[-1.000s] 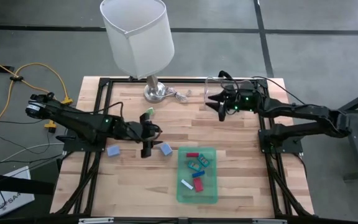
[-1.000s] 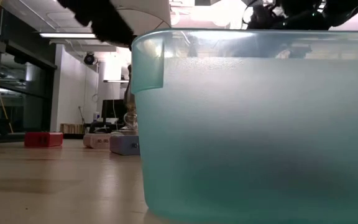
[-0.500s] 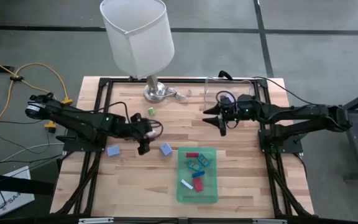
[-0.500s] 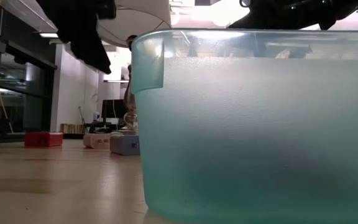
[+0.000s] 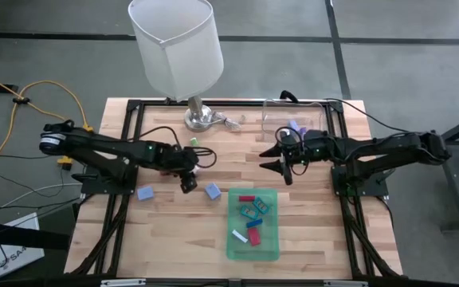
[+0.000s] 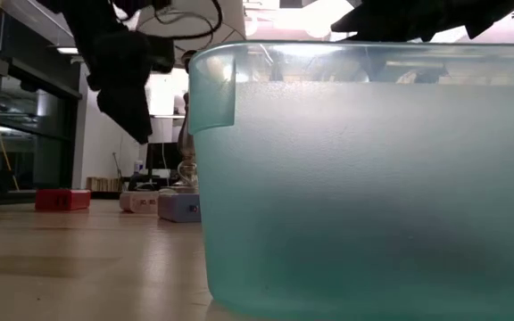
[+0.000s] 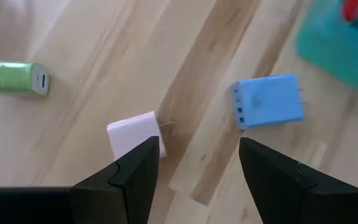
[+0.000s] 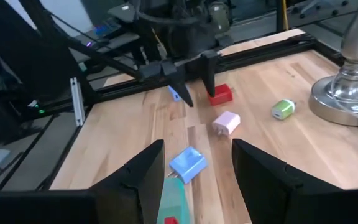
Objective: Pick & Place Office items
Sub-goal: Put the right purple charger adapter into the transparent bin
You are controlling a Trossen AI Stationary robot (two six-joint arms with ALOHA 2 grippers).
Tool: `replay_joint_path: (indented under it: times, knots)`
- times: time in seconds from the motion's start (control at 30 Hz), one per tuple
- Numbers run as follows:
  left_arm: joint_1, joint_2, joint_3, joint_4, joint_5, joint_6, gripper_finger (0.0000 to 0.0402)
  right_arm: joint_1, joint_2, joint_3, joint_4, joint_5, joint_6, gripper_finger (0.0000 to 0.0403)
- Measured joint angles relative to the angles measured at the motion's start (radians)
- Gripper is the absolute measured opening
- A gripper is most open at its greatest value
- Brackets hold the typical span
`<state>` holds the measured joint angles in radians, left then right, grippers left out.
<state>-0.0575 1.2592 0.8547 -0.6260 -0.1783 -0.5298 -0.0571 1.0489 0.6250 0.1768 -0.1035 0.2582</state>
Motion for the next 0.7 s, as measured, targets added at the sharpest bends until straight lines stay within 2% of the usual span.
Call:
replay_joint_path:
  times: [0.13,0.37,0.5,0.7]
  knots:
    - [0.007,0.042,0.0,0.027,0.015,0.041,0.0214,0.018,0.0,0.0,-0.01,0.059,-0.001,0.0174]
    - [-0.049,0.073,0.0,0.198,0.136,0.326,0.0214,0.025,0.0,0.0,-0.017,0.076,-0.001,0.0174]
    - [-0.084,0.073,0.0,0.227,0.138,0.47,0.0214,0.024,0.0,0.0,-0.023,0.077,-0.001,0.0174]
    - [-0.08,0.073,0.002,0.221,0.142,0.541,0.0214,0.024,0.0,0.0,-0.028,0.079,-0.001,0.0174]
